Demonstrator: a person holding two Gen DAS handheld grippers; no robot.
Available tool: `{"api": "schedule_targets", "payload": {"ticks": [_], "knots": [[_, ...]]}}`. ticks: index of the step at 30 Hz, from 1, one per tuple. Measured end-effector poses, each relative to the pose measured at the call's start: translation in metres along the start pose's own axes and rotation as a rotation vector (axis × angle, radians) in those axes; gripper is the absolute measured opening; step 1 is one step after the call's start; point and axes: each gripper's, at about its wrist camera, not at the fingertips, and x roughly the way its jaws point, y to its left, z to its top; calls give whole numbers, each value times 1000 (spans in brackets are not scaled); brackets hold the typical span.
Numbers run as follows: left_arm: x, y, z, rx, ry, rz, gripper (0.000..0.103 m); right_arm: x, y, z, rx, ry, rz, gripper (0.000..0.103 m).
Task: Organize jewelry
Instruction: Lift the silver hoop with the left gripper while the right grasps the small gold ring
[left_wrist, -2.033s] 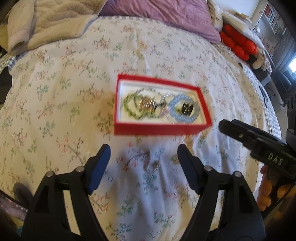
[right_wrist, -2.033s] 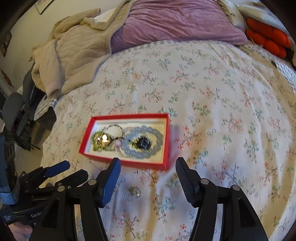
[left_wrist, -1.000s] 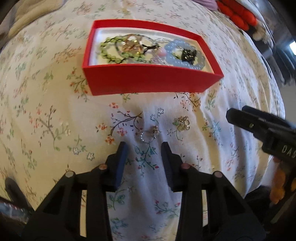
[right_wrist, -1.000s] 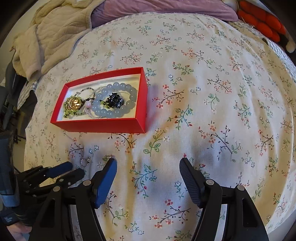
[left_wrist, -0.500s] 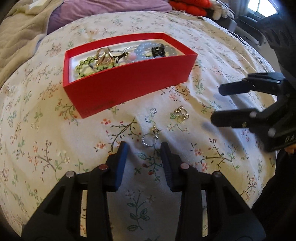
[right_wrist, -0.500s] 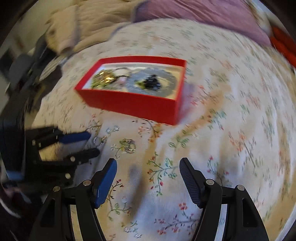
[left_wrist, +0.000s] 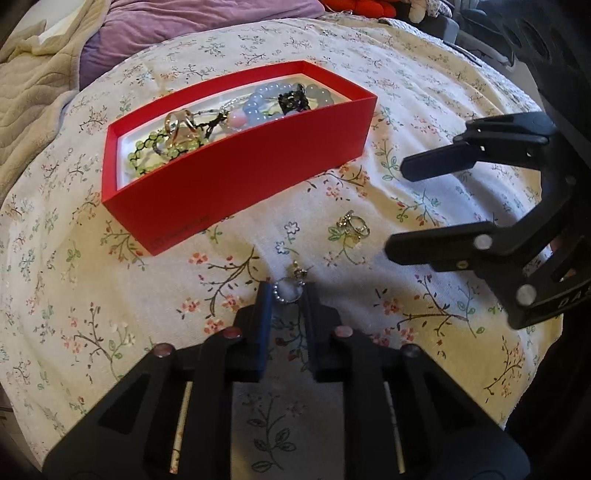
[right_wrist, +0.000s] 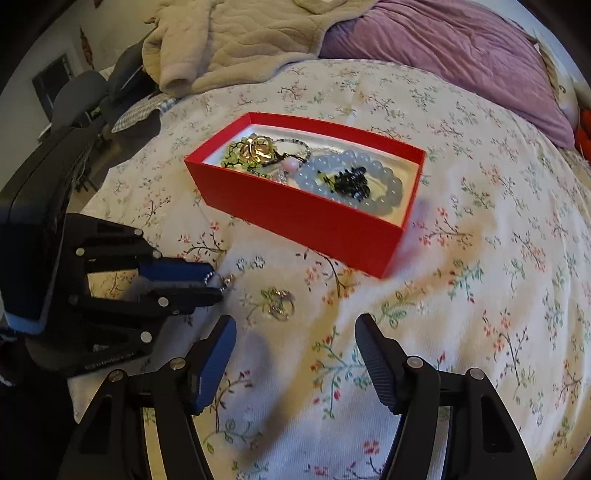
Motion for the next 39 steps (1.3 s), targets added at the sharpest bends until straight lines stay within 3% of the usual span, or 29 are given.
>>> {"api": "schedule_targets", "payload": {"ticks": [13, 20, 27, 39], "knots": [[-10, 13, -4, -67, 33, 39, 18, 26, 14, 3, -56, 59, -20, 41], [-12, 16, 0, -104, 61, 59, 18, 36, 21, 12, -78, 63, -23, 37], [-12, 20, 1, -134, 71, 65, 18, 40, 21, 20, -74, 70, -24, 16], [-23, 37, 4, -241, 81, 55, 18, 13, 15, 30, -19, 24, 28, 16]]}}
